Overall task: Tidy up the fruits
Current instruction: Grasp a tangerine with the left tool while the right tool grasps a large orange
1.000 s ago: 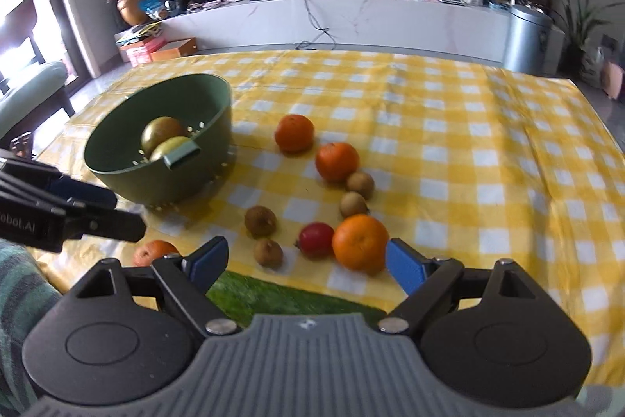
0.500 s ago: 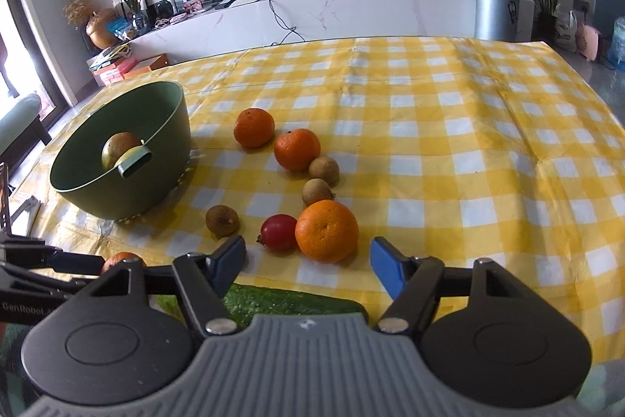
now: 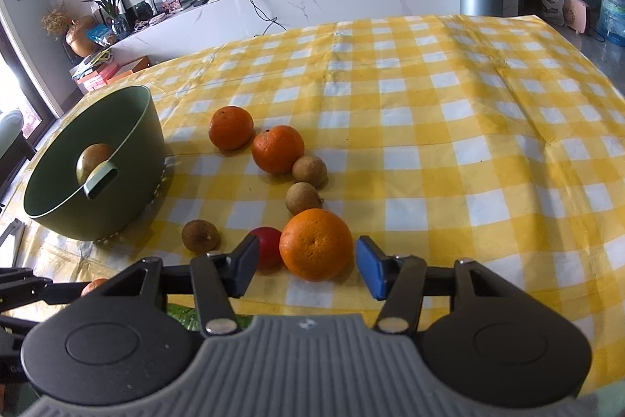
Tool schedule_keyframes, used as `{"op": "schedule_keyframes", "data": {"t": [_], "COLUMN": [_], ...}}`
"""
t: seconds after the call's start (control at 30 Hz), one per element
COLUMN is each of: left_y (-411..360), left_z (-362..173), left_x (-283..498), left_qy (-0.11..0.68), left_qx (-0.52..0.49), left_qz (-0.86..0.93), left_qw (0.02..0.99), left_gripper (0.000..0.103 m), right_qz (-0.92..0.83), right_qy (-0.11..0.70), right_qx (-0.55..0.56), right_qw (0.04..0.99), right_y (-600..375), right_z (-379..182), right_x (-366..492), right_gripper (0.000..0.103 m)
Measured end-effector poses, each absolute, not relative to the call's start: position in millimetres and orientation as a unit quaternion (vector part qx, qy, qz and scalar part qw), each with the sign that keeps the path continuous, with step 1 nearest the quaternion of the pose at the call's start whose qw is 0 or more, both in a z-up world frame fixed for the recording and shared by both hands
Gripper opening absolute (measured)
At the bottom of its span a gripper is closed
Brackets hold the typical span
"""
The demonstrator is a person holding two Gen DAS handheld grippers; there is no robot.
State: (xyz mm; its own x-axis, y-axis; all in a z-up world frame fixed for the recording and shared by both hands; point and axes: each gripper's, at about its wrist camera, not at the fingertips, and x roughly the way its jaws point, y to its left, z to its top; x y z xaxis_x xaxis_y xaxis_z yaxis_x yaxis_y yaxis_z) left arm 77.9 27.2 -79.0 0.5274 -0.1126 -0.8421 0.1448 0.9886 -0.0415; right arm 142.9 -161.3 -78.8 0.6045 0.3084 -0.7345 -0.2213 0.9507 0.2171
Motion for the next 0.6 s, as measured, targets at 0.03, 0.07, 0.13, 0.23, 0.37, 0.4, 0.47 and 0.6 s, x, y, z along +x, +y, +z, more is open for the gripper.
{"op": "schedule_keyframes", "data": {"t": [0.03,0.07,0.13,0.23,0.37,0.4,0.47,0.6], "left_y": [28,27,28,30,30,30,31,33], "left_z": [-79,-80,-81,-81,-82,-82,-82,-83], "left_x": [78,78,79,79,81,81,81,81], "left_qy": [0.48,0.48,0.479,0.479,0.481,0.481,0.482,0.481], "left_qx": [0.016,0.015,0.009,0.001,-0.001,-0.002,-0.006,-0.012], "left_qz": [-0.075,-0.075,-0.077,-0.08,-0.082,-0.082,-0.083,-0.084], "left_qw": [0.874,0.874,0.874,0.874,0.873,0.873,0.872,0.872], "left_gripper": [0.059,0.059,0.057,0.055,0.055,0.055,0.055,0.054], "right_qz": [0.147,0.146,0.143,0.141,0.137,0.136,0.135,0.135], "right_qy": [0.422,0.425,0.43,0.438,0.448,0.448,0.448,0.448], "right_qx": [0.053,0.053,0.054,0.061,0.069,0.07,0.07,0.069], "right_qw": [0.893,0.892,0.89,0.886,0.881,0.881,0.881,0.881], "right_y": [-161,-160,-160,-160,-161,-161,-161,-161], "right_z": [-80,-81,-83,-87,-91,-92,-92,-92], "right_x": [145,146,148,153,158,159,159,158], "right_gripper": [0.05,0.049,0.049,0.048,0.046,0.045,0.044,0.043]}}
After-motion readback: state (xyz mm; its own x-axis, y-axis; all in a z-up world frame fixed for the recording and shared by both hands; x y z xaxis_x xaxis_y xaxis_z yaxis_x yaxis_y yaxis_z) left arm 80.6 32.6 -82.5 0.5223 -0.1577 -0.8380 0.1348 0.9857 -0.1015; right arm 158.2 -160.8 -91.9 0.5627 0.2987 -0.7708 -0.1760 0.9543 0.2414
